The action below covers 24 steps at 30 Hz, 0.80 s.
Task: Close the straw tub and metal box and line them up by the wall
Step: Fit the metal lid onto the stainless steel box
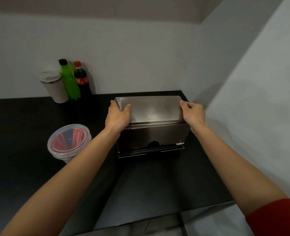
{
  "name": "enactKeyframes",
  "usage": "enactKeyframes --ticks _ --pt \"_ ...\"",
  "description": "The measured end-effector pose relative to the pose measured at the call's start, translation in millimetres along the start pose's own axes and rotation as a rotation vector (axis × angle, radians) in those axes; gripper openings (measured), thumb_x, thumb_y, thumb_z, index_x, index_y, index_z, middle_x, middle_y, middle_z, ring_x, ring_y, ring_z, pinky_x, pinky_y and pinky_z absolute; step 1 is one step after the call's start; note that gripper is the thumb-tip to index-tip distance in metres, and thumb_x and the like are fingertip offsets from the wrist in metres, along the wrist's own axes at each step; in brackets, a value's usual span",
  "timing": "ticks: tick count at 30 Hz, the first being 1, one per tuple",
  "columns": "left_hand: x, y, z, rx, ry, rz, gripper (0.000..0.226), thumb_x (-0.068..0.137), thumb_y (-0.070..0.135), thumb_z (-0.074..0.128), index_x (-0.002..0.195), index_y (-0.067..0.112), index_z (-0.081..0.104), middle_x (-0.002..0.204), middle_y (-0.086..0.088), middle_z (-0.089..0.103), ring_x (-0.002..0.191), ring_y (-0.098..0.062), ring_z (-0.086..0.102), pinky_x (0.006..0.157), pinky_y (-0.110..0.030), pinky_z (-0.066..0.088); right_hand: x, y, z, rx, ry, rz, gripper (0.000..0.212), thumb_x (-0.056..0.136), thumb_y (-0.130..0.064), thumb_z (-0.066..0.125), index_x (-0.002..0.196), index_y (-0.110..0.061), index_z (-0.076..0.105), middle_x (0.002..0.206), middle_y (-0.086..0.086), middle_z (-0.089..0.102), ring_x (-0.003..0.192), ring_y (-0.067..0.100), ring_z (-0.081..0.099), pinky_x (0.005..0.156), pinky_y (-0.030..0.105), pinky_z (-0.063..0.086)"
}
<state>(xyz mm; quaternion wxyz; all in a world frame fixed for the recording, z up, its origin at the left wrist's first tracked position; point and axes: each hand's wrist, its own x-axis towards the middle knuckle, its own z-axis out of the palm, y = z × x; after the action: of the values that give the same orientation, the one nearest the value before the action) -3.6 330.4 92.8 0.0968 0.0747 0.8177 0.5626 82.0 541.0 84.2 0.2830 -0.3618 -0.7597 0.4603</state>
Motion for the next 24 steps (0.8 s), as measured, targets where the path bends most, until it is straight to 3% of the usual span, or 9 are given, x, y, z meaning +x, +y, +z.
enactKeyframes --ticks 4,8,14,16,21,24 --pt "-0.9 -3.4 0.1 -0.011 0.008 0.007 0.076 0.092 0.035 0.053 0.151 0.015 0.01 0.149 -0.009 0.035 0.125 -0.027 0.048 0.099 -0.042 0.046 -2.6 -0.9 -0.1 -0.001 -0.003 0.002 0.039 0.092 -0.034 0.053 0.12 -0.009 0.063 0.117 0.007 0.066 0.105 0.02 0.059 0.086 0.027 0.043" --pt "-1.1 -7.1 -1.6 -0.066 -0.006 0.028 0.066 0.091 0.032 0.056 0.147 0.017 0.024 0.14 -0.007 0.045 0.111 -0.02 0.054 0.083 -0.033 0.051 -4.1 -0.7 -0.7 -0.006 -0.001 -0.002 0.038 0.092 -0.034 0.052 0.119 -0.01 0.063 0.117 0.007 0.066 0.107 0.021 0.059 0.089 0.029 0.044" --pt "-1.5 -9.2 -4.1 -0.138 -0.058 0.047 0.05 0.088 0.023 0.061 0.134 0.017 0.041 0.115 0.001 0.053 0.092 -0.01 0.058 0.059 -0.013 0.042 -2.9 -1.6 -1.4 -0.011 -0.008 0.003 0.037 0.092 -0.032 0.053 0.118 -0.008 0.064 0.118 0.008 0.065 0.11 0.023 0.058 0.092 0.031 0.044" --pt "-2.0 -10.9 -4.5 -0.147 -0.067 0.05 0.05 0.089 0.023 0.062 0.134 0.017 0.041 0.114 0.002 0.053 0.087 -0.007 0.057 0.058 -0.013 0.043 -2.4 -1.6 -1.6 -0.013 -0.024 0.006 0.037 0.092 -0.032 0.053 0.118 -0.009 0.063 0.117 0.008 0.065 0.11 0.024 0.058 0.095 0.034 0.045" --pt "-2.4 -14.2 -4.4 -0.173 -0.07 0.057 0.053 0.088 0.024 0.063 0.135 0.018 0.04 0.122 -0.002 0.054 0.103 -0.015 0.057 0.064 -0.016 0.046 -5.7 -0.6 -2.0 -0.021 -0.029 -0.024 0.039 0.093 -0.032 0.05 0.123 -0.008 0.06 0.123 0.008 0.063 0.11 0.02 0.057 0.096 0.033 0.044" --pt "-4.0 -15.7 -2.9 -0.122 -0.03 0.083 0.064 0.087 0.027 0.063 0.142 0.016 0.032 0.138 -0.006 0.046 0.107 -0.009 0.047 0.071 -0.014 0.041 -11.9 0.8 0.2 -0.069 -0.034 -0.077 0.044 0.095 -0.035 0.047 0.129 -0.008 0.055 0.127 0.009 0.06 0.116 0.021 0.055 0.1 0.034 0.042"
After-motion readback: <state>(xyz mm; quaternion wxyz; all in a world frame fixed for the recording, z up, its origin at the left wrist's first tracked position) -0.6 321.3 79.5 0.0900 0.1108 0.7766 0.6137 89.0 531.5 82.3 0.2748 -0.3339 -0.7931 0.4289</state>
